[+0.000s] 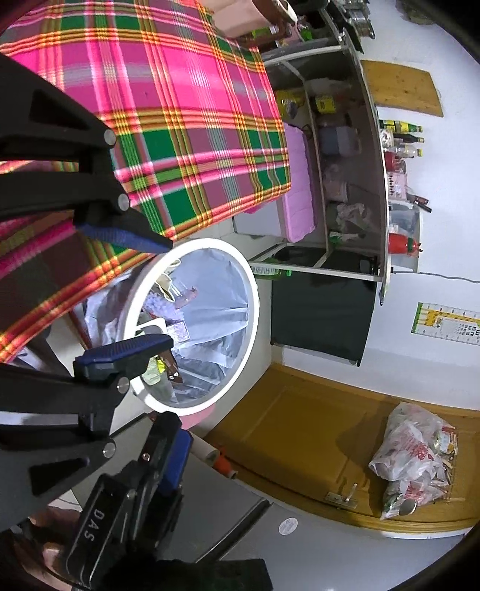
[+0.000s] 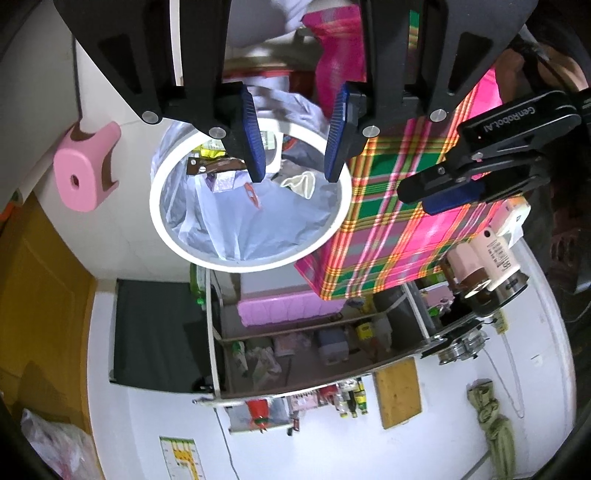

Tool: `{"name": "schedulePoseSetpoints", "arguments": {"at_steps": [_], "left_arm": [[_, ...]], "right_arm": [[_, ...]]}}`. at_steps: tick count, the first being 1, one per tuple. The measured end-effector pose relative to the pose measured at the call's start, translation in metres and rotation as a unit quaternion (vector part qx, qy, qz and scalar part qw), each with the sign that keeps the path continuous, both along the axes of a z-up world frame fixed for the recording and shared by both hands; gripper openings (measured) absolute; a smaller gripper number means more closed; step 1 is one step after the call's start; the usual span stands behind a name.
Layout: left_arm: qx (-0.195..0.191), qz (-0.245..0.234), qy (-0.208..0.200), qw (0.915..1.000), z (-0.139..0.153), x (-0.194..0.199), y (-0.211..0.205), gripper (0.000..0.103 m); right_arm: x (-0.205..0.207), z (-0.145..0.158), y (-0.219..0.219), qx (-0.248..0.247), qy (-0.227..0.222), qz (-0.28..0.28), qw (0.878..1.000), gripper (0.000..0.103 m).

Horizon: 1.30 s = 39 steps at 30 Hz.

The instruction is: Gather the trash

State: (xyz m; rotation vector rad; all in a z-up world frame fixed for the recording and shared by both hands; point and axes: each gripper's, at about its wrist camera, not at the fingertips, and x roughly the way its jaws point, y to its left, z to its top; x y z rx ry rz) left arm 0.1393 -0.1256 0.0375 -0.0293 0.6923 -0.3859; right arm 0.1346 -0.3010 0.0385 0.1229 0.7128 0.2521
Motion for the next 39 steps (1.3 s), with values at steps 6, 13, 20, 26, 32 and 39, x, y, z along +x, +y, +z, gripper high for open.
{"name": "schedulePoseSetpoints", "arguments": {"at_steps": [6,13,20,26,32,39], "left_arm": [[0.004,0.012,-0.017,0.9998,0.006,-0.022,0.007,0.047],[0.006,0.017,-0.027,0.9995,0.008,-0.042,0.009,0.047],[0.006,0.020,-0.031,0.9993,0.006,-0.054,0.011,0.047],[0.008,0.024,-0.034,0.9991,0.004,-0.064,0.013,0.047],[0.008,0.026,-0.034,0.9990,0.003,-0.067,0.014,0.047],[0.008,0.027,-0.034,0.9990,0.003,-0.068,0.015,0.047]], "right_arm": [[-0.023,0.008,0.010,-0.009,-0.018,0.011,1.000,0.035],[-0.046,0.014,0.016,-0.020,-0.034,0.016,0.999,0.035],[-0.064,0.013,0.016,-0.025,-0.035,0.016,0.999,0.035],[-0.070,0.010,0.017,-0.027,-0.031,0.017,0.999,0.035],[-0.071,0.010,0.018,-0.028,-0.030,0.017,0.999,0.035],[-0.073,0.008,0.019,-0.029,-0.028,0.016,0.999,0.035]]}}
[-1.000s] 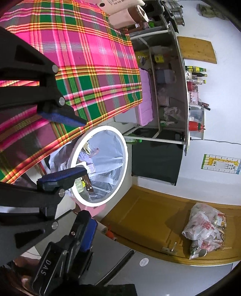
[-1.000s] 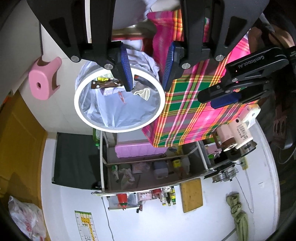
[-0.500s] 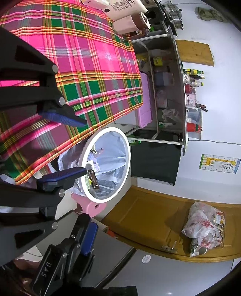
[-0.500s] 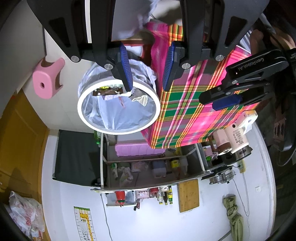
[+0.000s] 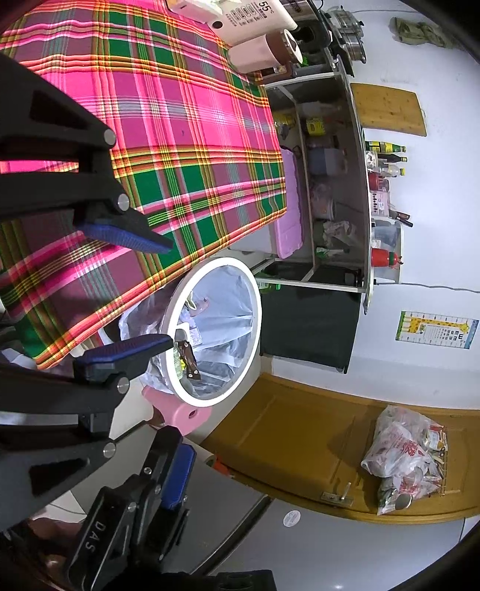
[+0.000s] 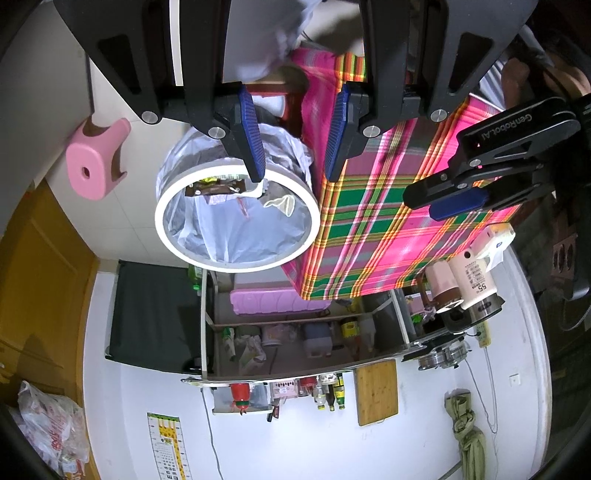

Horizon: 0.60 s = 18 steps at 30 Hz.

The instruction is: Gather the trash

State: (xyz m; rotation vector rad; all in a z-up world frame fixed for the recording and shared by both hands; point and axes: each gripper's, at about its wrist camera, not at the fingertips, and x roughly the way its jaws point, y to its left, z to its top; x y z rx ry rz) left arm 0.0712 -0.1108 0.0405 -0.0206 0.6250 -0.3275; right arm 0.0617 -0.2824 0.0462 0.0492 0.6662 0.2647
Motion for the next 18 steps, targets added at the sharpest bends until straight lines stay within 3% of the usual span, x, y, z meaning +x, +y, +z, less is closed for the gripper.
{"name": "schedulePoseSetpoints", "arguments": {"at_steps": [18], "left_arm": [[0.000,0.007,0.004,1.0000,-0.0029,0.0000,0.0043,0.047]], "right_arm": [[0.0002,-0.0035,-0.0010,-0.001,0.004,0.001,1.000,0.035]]}}
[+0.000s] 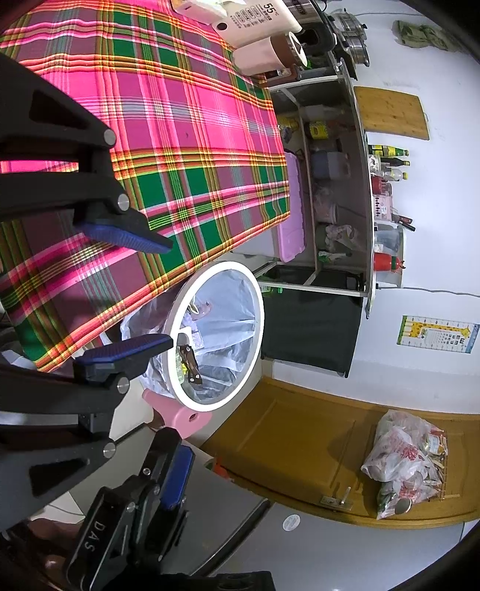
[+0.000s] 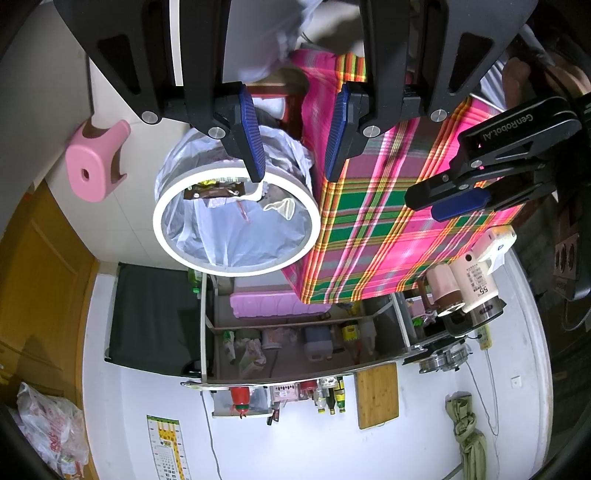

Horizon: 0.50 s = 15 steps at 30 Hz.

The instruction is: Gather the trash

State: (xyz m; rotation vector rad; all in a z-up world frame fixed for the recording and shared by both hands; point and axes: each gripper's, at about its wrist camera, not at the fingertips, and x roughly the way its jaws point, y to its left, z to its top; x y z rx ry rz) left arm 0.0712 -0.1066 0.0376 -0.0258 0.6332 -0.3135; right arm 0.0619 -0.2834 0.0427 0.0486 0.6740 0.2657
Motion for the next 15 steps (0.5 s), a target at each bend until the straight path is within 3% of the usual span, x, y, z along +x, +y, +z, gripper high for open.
{"name": "schedulePoseSetpoints", "arguments": {"at_steps": [15], "left_arm": [[0.000,0.001,0.000,1.0000,-0.0002,0.0006,0.0013,0.047]], "right_arm": [[0.0007,-0.0010,-0.0006,-0.001,0.001,0.000,1.000,0.035]]}}
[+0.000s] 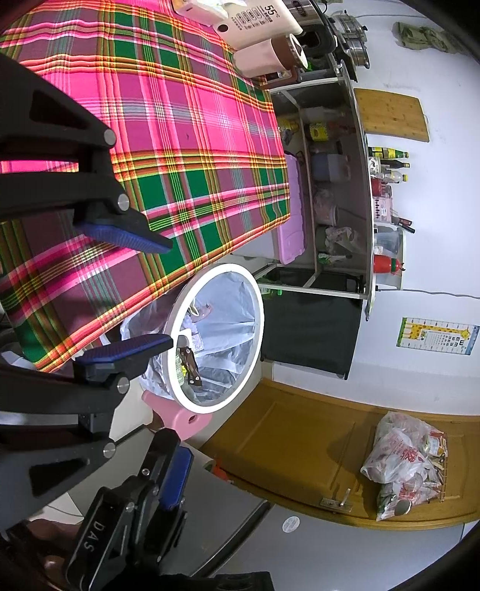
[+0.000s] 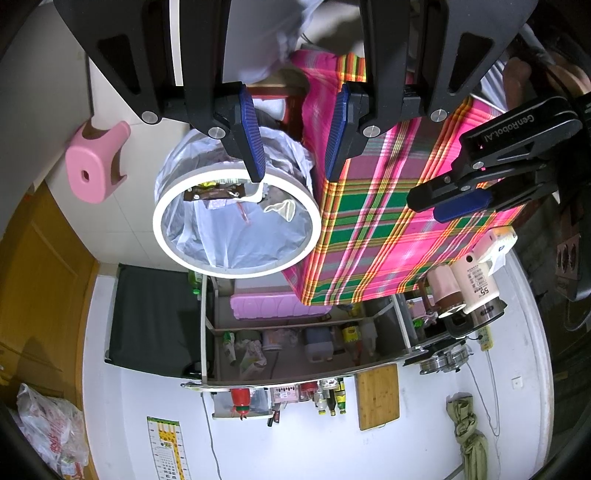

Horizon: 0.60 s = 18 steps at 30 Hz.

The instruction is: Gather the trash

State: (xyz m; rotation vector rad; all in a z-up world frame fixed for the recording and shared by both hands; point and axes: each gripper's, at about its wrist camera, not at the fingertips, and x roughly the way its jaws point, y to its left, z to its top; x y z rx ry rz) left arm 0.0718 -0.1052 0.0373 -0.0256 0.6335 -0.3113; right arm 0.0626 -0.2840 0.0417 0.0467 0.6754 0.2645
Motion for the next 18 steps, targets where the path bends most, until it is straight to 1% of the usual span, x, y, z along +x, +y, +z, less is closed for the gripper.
{"name": "schedulePoseSetpoints", "arguments": {"at_steps": [18], "left_arm": [[0.000,0.000,0.000,1.0000,-0.0002,0.0005,0.0022,0.047]], "right_arm": [[0.0004,0.0006,0.0000,0.000,0.002,0.001,1.000,0.035]]}}
